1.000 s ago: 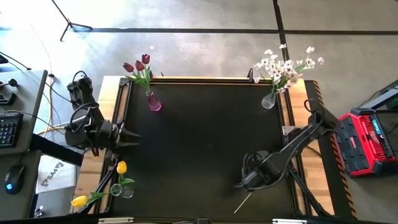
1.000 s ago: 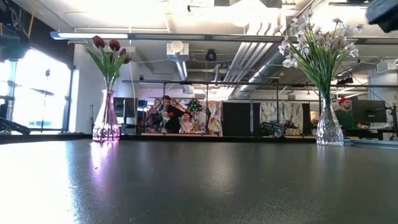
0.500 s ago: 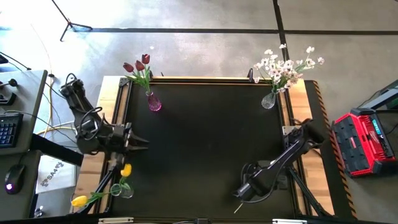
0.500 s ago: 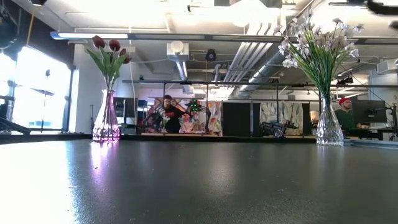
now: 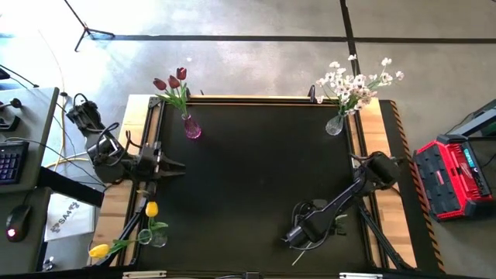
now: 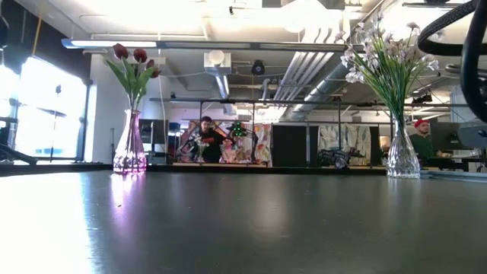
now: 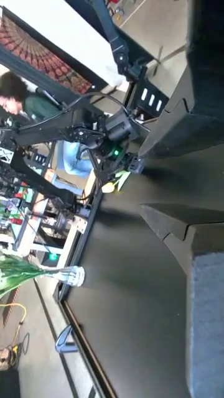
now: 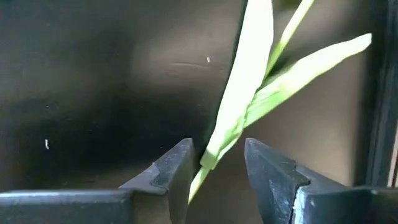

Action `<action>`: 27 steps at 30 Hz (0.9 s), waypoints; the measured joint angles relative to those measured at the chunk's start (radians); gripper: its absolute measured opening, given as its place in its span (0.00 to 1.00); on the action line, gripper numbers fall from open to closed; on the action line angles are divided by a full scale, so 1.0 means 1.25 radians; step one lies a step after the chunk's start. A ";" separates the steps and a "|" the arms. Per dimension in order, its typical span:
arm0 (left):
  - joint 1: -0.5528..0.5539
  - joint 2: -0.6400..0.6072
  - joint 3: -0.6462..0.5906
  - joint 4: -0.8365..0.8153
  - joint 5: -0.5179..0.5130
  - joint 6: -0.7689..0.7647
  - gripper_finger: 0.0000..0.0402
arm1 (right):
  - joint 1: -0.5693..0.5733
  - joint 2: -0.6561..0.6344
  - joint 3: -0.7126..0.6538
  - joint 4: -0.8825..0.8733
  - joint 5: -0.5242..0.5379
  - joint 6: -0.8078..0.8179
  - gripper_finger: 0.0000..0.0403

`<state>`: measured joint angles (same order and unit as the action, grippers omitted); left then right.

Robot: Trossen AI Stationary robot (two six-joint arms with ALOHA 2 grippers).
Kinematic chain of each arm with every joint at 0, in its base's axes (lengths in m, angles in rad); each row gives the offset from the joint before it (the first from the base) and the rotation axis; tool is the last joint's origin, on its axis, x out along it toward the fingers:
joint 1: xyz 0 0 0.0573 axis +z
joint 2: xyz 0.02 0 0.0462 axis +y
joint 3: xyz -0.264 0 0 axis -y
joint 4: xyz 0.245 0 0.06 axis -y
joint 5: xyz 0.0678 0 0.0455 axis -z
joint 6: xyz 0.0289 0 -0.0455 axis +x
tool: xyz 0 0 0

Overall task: Sort flowers into vase by color
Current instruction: Put the yellow tulip flower into the bottom left transparent vase

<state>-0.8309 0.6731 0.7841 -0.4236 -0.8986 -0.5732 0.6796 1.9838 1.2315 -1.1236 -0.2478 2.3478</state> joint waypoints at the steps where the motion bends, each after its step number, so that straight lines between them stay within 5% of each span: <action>1: 0.003 0.000 0.009 -0.011 0.000 0.000 0.28 | 0.000 -0.001 -0.017 0.022 0.000 0.000 0.35; 7: 0.020 0.000 0.040 -0.039 0.000 0.013 0.28 | -0.006 -0.012 -0.045 0.062 0.042 -0.046 0.25; 15: 0.040 0.000 0.061 -0.048 0.000 0.035 0.28 | -0.016 -0.067 -0.050 0.075 0.221 -0.123 0.02; 27: 0.042 0.001 0.071 -0.059 0.010 0.004 0.28 | -0.043 -0.195 -0.051 0.263 0.578 -0.338 0.00</action>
<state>-0.7780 0.6739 0.8726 -0.4973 -0.8858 -0.5684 0.6258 1.7396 1.1677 -0.7947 0.4753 1.9252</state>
